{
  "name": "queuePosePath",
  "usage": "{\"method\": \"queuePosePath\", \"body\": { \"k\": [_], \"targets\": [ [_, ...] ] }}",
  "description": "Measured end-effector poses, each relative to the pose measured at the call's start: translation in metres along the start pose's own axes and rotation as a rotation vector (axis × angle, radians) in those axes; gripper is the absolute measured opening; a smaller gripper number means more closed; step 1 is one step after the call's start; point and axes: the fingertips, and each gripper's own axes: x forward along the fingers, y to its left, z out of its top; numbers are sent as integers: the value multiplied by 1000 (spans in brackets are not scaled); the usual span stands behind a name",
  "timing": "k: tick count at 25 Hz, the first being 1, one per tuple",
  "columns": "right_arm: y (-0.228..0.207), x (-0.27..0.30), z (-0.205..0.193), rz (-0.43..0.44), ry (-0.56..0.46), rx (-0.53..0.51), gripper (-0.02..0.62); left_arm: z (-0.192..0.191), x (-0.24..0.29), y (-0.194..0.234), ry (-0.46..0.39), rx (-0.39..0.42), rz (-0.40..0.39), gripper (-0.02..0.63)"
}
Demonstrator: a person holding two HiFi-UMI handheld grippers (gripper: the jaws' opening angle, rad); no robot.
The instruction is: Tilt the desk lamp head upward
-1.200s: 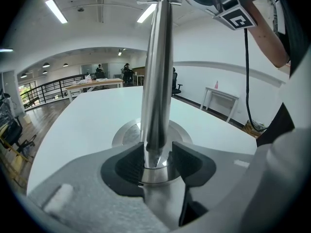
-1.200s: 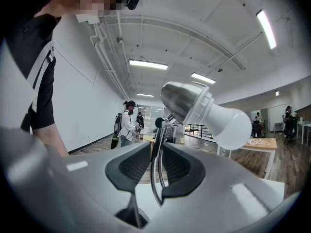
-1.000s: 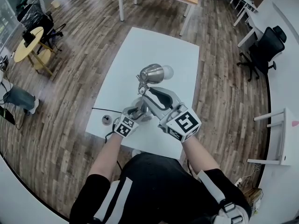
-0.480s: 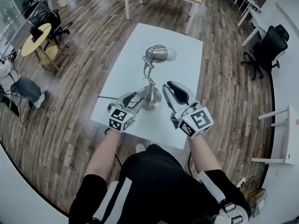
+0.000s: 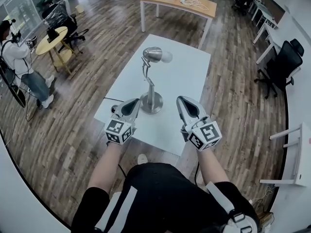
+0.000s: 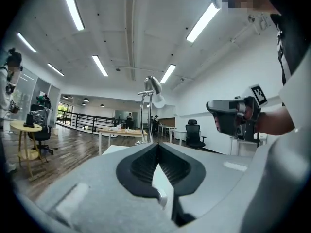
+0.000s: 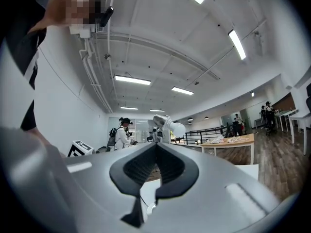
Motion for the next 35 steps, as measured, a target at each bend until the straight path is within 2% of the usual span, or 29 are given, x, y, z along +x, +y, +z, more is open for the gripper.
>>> {"method": "queuePosePath", "body": {
  "k": [4,10,17,20,26,30,35],
  "targets": [
    [-9,-42,-4,5,12,-1,5,10,-24,-26,-49,-25,69,3],
    [-15,-96,-1,6,-24,15,5,13,-66,-63,-71,-16,155,3],
    [-6,-140,-10,20,-30,23,5,13,-116,-106,-94,16,226,3],
    [-1,-156,-15,20,-24,25,5,10,-135,-120,-108,1,254,3],
    [-1,-180,-23,-23,-23,39,3,10,-159,-139,-124,4,276,3],
    [6,-179,-30,-58,-10,38,3,14,-168,-136,-128,12,267,3],
    [21,-167,-32,-52,-16,37,3,14,-176,-121,-143,-9,268,3]
  ]
}}
